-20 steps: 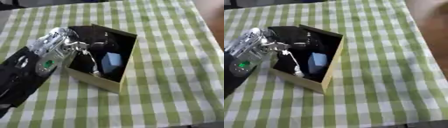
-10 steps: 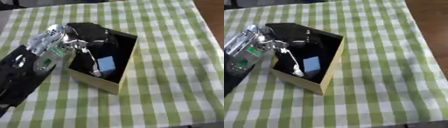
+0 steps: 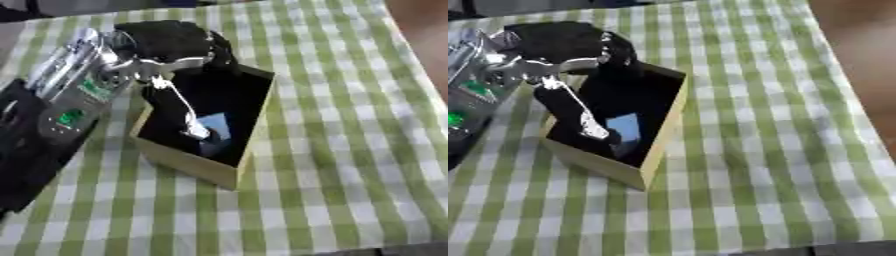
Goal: Pick up objects on the table and place them in the box.
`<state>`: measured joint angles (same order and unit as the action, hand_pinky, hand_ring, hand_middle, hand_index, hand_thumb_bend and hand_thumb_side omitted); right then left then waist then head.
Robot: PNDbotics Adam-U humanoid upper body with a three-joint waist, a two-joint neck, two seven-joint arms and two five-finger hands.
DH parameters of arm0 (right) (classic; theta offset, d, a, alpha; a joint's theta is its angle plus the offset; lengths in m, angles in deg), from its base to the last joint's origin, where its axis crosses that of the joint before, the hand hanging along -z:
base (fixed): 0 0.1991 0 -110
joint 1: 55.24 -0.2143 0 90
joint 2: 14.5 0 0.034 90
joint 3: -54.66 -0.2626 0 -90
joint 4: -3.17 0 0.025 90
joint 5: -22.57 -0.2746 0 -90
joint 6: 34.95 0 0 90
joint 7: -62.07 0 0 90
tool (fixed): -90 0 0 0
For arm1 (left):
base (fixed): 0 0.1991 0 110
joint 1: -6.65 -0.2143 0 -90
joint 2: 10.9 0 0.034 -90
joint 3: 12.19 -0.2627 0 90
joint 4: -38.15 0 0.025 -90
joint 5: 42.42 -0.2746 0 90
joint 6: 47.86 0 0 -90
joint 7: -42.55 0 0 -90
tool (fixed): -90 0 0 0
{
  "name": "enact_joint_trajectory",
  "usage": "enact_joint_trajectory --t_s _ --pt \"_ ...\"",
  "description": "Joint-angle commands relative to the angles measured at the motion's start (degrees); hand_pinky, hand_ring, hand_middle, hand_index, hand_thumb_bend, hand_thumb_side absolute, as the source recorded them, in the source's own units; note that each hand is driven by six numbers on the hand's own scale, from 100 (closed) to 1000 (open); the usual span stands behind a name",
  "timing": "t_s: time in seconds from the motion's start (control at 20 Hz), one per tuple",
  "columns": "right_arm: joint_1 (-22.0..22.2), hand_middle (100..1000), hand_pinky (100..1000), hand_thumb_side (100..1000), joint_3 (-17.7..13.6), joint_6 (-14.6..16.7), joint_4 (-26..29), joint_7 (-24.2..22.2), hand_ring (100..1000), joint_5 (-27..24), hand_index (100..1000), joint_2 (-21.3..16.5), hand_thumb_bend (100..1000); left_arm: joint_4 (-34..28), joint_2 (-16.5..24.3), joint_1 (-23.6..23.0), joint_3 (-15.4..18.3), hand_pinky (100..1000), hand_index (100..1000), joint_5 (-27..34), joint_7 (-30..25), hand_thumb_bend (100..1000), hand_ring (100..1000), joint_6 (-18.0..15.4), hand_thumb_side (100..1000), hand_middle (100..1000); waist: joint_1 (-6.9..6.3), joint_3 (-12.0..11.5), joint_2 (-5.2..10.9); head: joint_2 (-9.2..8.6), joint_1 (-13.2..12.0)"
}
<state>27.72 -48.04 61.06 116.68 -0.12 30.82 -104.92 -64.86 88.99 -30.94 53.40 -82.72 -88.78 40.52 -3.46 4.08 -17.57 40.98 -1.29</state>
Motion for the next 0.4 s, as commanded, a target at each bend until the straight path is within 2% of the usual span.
enact_joint_trajectory --t_s 0.05,0.1,0.4 --pt "-0.2 624 652 1000 -0.5 0.0 1.1 0.6 715 0.4 802 -1.2 100 -3.5 1.8 0.8 3.8 676 789 2.6 1.9 463 693 1.8 567 685 0.30 -0.1 1.36 0.12 0.3" --pt "-0.2 624 652 1000 -0.5 0.0 1.1 0.6 715 0.5 801 -1.2 100 -4.4 1.7 0.6 5.0 661 762 3.3 2.9 401 677 2.3 563 664 0.36 -0.2 1.33 0.15 0.3" --pt "-0.2 624 651 1000 -0.7 -0.1 1.1 1.1 716 0.7 801 -1.1 100 -9.1 1.3 -0.4 11.4 598 708 9.6 11.3 368 613 6.2 540 614 0.64 -0.7 1.12 0.46 0.7"
